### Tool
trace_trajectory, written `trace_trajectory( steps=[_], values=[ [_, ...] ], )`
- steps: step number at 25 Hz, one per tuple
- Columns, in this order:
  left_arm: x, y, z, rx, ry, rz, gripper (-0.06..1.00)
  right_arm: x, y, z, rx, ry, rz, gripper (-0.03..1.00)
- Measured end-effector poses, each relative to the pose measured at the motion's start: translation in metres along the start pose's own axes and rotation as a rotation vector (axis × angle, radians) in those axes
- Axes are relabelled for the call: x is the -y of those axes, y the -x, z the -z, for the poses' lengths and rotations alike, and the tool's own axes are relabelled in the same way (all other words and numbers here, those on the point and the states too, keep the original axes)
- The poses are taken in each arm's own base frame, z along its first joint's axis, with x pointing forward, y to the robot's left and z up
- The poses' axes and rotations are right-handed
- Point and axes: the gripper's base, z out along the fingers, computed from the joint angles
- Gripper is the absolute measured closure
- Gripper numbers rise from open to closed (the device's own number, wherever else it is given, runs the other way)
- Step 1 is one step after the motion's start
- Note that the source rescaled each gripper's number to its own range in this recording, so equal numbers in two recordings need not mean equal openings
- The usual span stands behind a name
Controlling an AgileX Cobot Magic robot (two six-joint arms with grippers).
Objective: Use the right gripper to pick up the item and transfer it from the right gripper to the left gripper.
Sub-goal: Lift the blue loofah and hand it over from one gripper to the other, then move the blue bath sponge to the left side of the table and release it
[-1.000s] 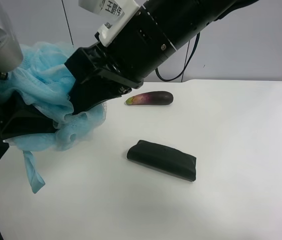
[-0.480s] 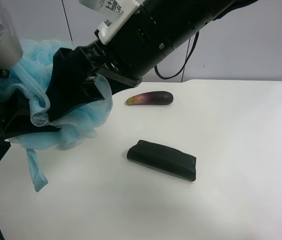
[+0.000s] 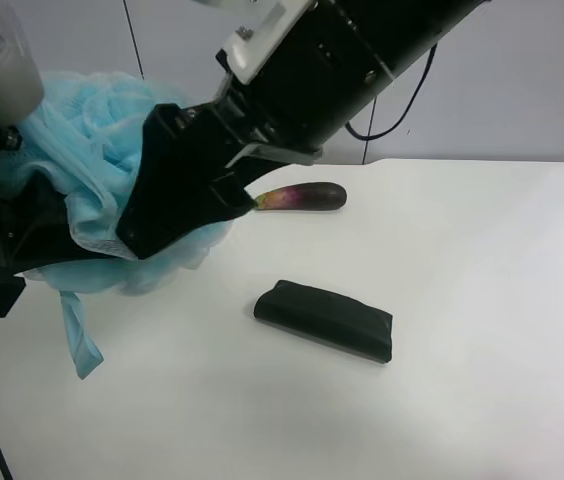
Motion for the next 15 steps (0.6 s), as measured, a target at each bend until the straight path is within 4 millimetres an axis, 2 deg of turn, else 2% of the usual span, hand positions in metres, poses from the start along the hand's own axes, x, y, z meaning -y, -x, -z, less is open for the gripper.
trace_trajectory(
  steps=[8,15],
  values=[
    [0.000,0.000,0.000,0.003,-0.001,0.003,0.88,-0.030,-0.022,0.051,-0.111,-0.081,0.092,-0.03],
    [0.000,0.000,0.000,0.003,-0.002,0.004,0.89,-0.045,-0.034,0.092,-0.068,-0.245,0.069,-0.03]
  ],
)
